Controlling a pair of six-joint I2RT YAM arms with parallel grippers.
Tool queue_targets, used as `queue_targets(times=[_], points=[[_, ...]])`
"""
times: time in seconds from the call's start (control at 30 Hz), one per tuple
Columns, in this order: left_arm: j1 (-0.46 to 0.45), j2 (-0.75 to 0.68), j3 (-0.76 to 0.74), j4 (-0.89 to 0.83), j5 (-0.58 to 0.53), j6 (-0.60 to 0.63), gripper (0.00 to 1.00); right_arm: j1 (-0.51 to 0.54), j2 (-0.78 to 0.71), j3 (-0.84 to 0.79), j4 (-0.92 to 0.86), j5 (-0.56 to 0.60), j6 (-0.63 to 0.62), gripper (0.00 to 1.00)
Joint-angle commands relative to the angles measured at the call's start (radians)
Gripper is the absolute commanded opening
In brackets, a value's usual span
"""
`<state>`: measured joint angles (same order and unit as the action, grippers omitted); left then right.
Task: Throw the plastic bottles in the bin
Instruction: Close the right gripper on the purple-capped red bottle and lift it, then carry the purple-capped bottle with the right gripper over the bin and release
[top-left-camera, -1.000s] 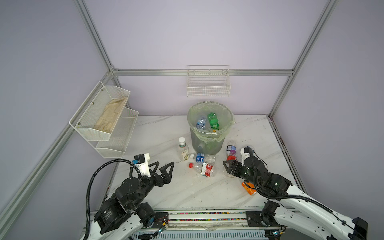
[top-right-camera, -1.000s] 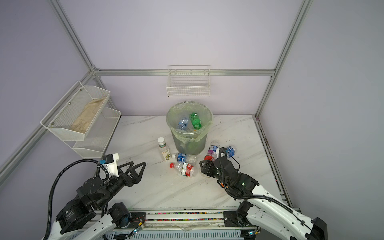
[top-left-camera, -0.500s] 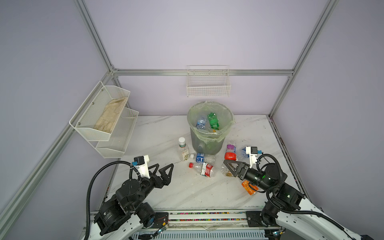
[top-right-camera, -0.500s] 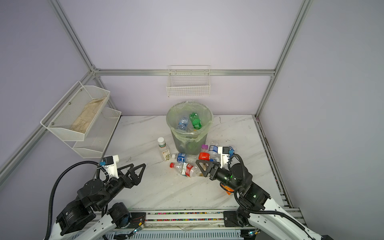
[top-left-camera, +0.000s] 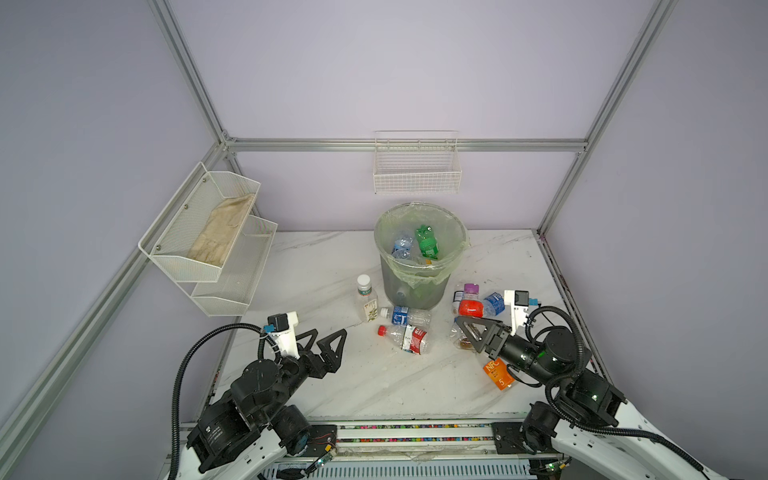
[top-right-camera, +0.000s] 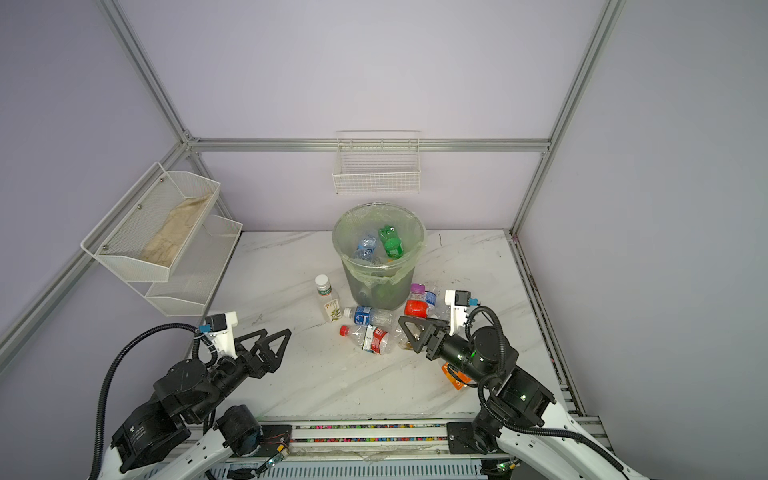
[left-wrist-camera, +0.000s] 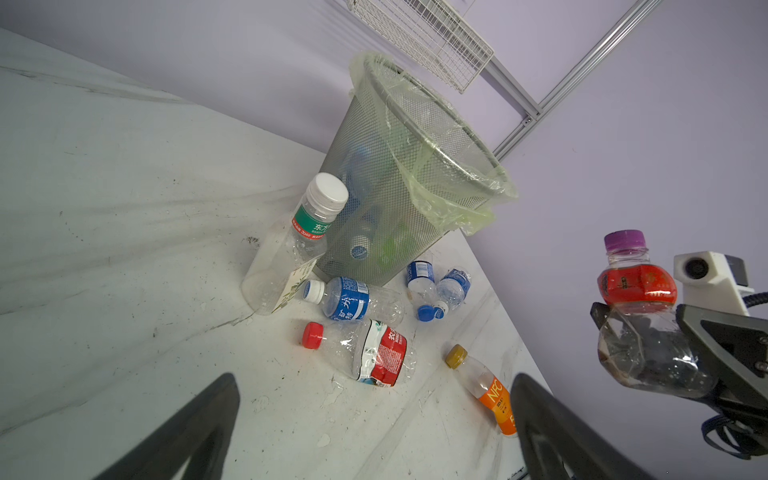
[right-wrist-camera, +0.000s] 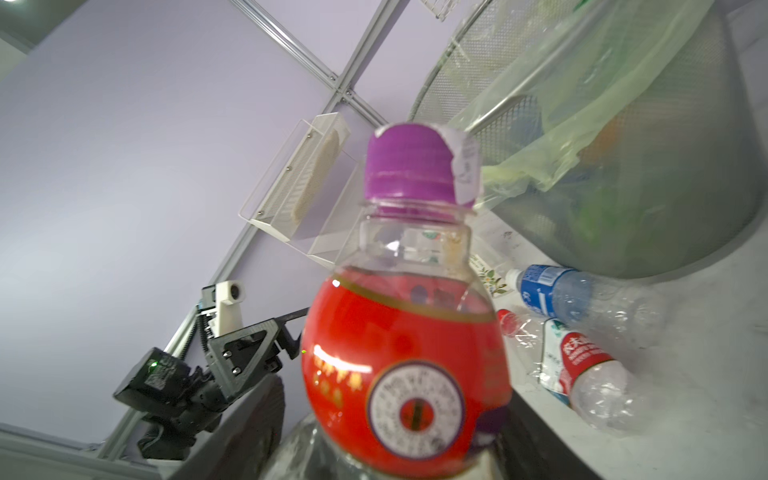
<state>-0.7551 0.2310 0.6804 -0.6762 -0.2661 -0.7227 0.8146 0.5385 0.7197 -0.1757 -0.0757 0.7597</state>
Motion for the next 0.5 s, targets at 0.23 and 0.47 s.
queue_targets(times=[0.23,0.47], points=[[-0.003,0.017,-0.038,0.017,-0.001,-0.007,1.00,0.006,0.346,0.510,-0.358,0.376,-0.316,0.00],[-0.002,0.027,-0.039,0.015,0.006,-0.006,1.00,0.005,0.525,0.738,-0.390,0.457,-0.386,0.00]])
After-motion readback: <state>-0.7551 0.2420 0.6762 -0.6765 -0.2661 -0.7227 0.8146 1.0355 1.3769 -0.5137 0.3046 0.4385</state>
